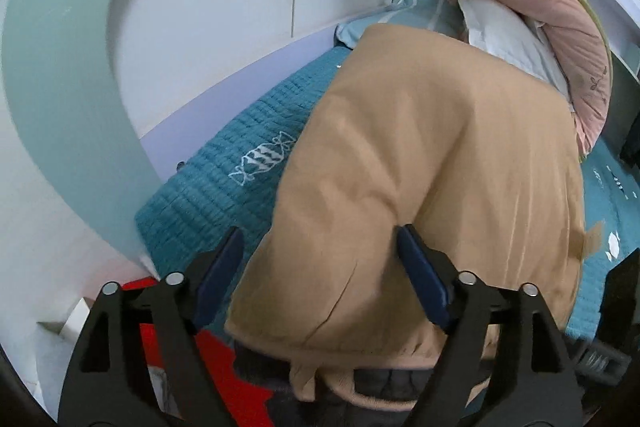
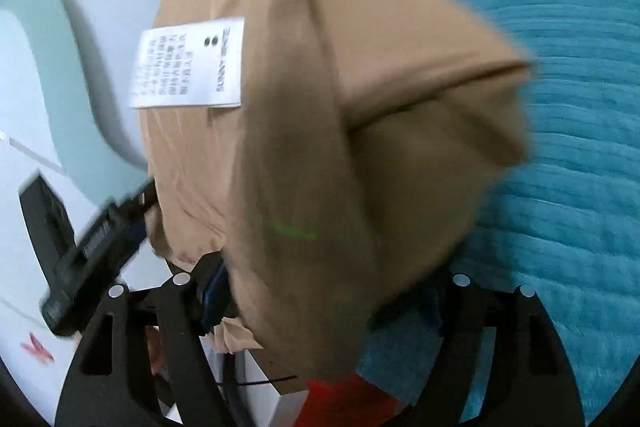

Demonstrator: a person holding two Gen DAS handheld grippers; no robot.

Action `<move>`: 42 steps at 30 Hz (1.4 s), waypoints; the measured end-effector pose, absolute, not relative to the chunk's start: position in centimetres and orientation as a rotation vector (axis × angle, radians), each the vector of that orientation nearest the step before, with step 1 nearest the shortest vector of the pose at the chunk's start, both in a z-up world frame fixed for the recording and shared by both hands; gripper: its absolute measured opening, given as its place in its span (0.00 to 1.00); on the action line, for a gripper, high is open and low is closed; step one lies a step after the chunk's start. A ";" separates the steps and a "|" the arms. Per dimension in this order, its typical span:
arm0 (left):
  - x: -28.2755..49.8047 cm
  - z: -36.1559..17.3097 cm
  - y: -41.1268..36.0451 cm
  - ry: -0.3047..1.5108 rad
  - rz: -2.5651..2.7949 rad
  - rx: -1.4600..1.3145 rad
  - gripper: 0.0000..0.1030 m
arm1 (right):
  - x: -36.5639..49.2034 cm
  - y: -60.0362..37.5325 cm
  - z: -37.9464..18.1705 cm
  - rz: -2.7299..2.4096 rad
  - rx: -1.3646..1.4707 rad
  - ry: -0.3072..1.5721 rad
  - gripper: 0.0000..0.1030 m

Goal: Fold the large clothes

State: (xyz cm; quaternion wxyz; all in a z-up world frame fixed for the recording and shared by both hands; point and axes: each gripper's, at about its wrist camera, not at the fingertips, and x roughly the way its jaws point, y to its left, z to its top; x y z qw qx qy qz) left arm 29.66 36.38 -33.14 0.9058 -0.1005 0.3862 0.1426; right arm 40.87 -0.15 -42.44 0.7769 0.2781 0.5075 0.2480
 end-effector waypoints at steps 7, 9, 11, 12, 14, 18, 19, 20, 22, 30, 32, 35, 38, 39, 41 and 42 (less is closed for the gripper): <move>27.1 -32.0 34.0 0.831 0.318 -0.140 0.84 | 40.3 -2.8 -42.1 0.428 0.583 1.161 0.85; 25.7 -31.0 33.0 0.826 0.312 -0.097 0.84 | 39.8 -3.6 -40.9 0.428 0.575 1.145 0.85; 24.3 -29.8 32.0 0.817 0.317 -0.060 0.85 | 39.0 -4.0 -38.9 0.472 0.561 1.114 0.85; 23.4 -29.0 31.3 0.808 0.311 -0.052 0.86 | 38.7 -4.2 -38.1 0.478 0.538 1.105 0.85; 22.2 -27.6 30.4 0.793 0.308 -0.044 0.87 | 36.9 -4.2 -35.9 0.494 0.482 1.065 0.85; 19.5 -24.0 27.9 0.750 0.297 -0.033 0.87 | 33.1 -7.0 -31.7 0.497 0.427 1.008 0.85; 18.8 -23.0 27.2 0.741 0.298 -0.040 0.87 | 32.1 -6.7 -30.3 0.508 0.413 0.990 0.85; 18.2 -22.3 26.6 0.736 0.298 -0.045 0.87 | 30.5 -6.8 -29.0 0.514 0.395 0.975 0.85; 16.8 -20.1 25.0 0.736 0.303 -0.063 0.88 | 28.9 -6.8 -26.4 0.547 0.357 0.921 0.85; 10.2 -11.7 15.9 0.556 0.154 -0.073 0.94 | 18.1 -11.9 -16.4 0.456 0.139 0.673 0.90; 8.5 -9.7 13.3 0.502 0.122 -0.058 0.95 | 16.0 -13.1 -14.1 0.430 0.117 0.615 0.90; 6.4 -7.2 10.0 0.434 0.119 -0.012 0.95 | 12.5 -15.0 -10.4 0.376 0.084 0.507 0.92; 4.7 -5.5 7.7 0.377 0.123 0.027 0.95 | 9.3 -16.1 -7.8 0.316 0.034 0.413 0.92; 4.0 -4.9 6.9 0.356 0.125 0.037 0.95 | 8.2 -16.4 -7.0 0.296 0.022 0.382 0.92; 2.8 -4.0 5.7 0.322 0.120 0.050 0.95 | 6.6 -17.0 -5.8 0.269 0.013 0.336 0.92; 2.2 -3.5 4.9 0.307 0.114 0.059 0.95 | 5.9 -17.3 -5.4 0.257 0.005 0.317 0.92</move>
